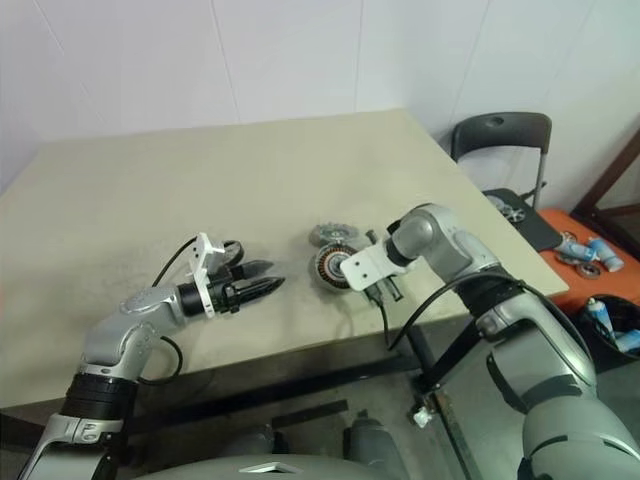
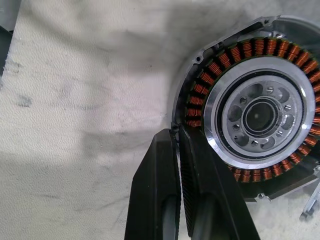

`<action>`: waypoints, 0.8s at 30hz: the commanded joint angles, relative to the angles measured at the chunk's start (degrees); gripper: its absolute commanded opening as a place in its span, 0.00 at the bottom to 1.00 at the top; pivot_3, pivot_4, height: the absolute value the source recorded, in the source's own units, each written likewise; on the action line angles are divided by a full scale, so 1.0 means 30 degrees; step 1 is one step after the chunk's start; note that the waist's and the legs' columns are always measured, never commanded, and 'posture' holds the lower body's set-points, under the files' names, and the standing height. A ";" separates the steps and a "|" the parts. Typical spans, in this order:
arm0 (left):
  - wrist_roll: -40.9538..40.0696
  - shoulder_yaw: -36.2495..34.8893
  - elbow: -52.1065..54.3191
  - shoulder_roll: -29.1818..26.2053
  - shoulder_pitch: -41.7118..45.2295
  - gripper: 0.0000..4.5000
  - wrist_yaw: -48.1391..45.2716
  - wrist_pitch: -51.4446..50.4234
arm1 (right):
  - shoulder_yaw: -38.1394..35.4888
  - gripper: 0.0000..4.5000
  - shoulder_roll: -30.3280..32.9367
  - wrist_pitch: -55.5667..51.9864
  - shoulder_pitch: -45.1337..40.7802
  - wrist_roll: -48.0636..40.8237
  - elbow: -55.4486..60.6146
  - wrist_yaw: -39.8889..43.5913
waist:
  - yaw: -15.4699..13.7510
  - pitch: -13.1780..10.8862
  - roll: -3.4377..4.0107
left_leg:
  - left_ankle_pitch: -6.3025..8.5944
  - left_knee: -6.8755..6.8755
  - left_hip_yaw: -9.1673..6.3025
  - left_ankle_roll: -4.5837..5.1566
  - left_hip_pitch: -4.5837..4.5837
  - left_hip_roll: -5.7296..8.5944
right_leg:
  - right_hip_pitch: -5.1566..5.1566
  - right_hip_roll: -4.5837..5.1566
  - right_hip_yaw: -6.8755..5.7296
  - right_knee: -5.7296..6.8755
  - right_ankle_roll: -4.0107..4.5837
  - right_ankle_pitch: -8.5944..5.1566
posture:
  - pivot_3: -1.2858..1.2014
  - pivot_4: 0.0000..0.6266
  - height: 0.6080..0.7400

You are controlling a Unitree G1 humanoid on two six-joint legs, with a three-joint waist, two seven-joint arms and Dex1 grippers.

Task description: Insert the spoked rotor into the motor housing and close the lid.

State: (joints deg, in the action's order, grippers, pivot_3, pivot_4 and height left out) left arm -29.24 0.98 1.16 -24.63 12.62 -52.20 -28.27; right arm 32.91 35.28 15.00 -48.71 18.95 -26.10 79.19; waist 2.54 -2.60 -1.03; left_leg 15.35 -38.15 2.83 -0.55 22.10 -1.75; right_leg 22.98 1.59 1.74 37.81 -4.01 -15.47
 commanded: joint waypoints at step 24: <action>-0.0123 -0.0289 0.0861 -0.0016 -0.0083 0.66 0.0504 0.0131 | 0.0340 0.01 -0.3028 0.2354 -0.2136 0.0565 -0.0959 -0.0851 | -0.0004 -0.0006 0.0008 | -0.0004 -0.0005 -0.0004 -0.0006 0.0059 0.0005 | 0.0072 0.0003 -0.0001 0.0049 0.0000 0.0001 | 0.52 0.00 1.00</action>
State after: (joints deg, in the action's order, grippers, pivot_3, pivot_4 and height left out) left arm -29.14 0.99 1.33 -24.42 11.76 -50.70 -28.27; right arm 35.42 27.07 22.04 -52.40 21.26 -29.47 78.04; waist 2.53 -2.62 -1.00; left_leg 15.33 -38.16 2.82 -0.57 22.28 -1.73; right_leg 23.19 1.60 1.73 37.96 -4.01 -15.47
